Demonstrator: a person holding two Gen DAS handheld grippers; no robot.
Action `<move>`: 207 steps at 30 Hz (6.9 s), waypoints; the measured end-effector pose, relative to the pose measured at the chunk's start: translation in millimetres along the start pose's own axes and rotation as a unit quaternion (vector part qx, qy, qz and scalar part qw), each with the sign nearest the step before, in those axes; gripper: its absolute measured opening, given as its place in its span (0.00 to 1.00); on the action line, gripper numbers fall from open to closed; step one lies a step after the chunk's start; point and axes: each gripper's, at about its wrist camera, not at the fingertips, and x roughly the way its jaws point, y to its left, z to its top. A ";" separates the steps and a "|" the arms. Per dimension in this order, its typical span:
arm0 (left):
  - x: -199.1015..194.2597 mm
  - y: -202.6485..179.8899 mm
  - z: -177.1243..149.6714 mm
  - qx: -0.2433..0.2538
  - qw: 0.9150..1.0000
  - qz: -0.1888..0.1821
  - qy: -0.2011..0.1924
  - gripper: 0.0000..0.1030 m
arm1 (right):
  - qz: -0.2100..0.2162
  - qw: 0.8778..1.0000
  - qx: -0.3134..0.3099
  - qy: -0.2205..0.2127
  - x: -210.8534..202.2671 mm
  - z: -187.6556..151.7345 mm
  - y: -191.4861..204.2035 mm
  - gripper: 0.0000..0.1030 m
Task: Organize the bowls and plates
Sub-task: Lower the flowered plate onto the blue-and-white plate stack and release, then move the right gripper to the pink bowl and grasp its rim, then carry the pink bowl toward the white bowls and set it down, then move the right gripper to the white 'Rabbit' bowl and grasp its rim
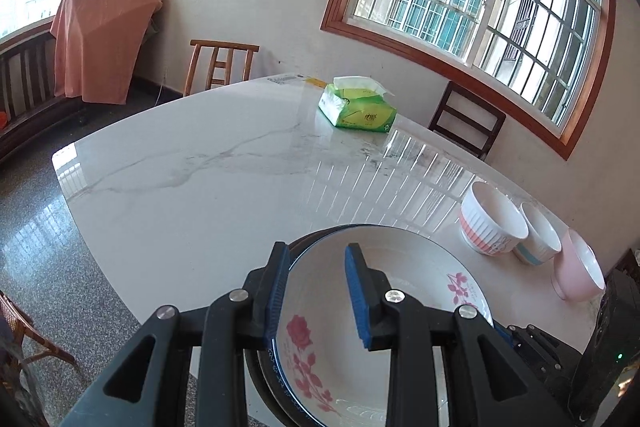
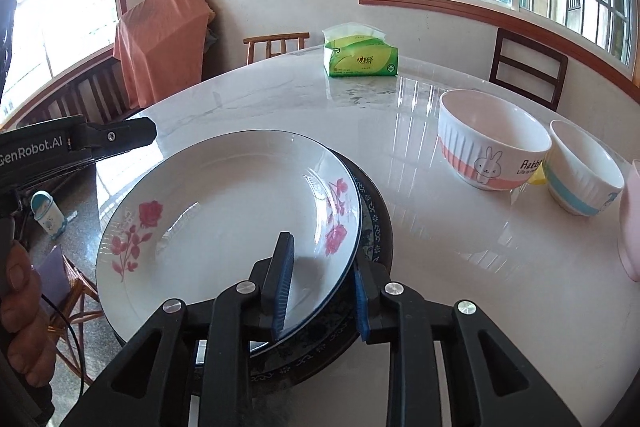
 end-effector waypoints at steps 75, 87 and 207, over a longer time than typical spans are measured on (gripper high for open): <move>114.5 -352.5 -41.1 0.070 0.918 -0.169 0.352 0.21 | -0.088 0.956 0.198 0.197 -106.4 27.3 -367.6 0.10; 21.7 -238.1 -31.5 0.064 0.925 -0.147 0.343 0.21 | -0.023 0.962 0.180 0.205 -149.5 -0.9 -225.2 0.12; 10.9 -239.3 41.6 0.207 0.936 -0.107 0.264 0.11 | 0.042 0.947 0.273 0.165 -126.5 68.0 -161.7 0.14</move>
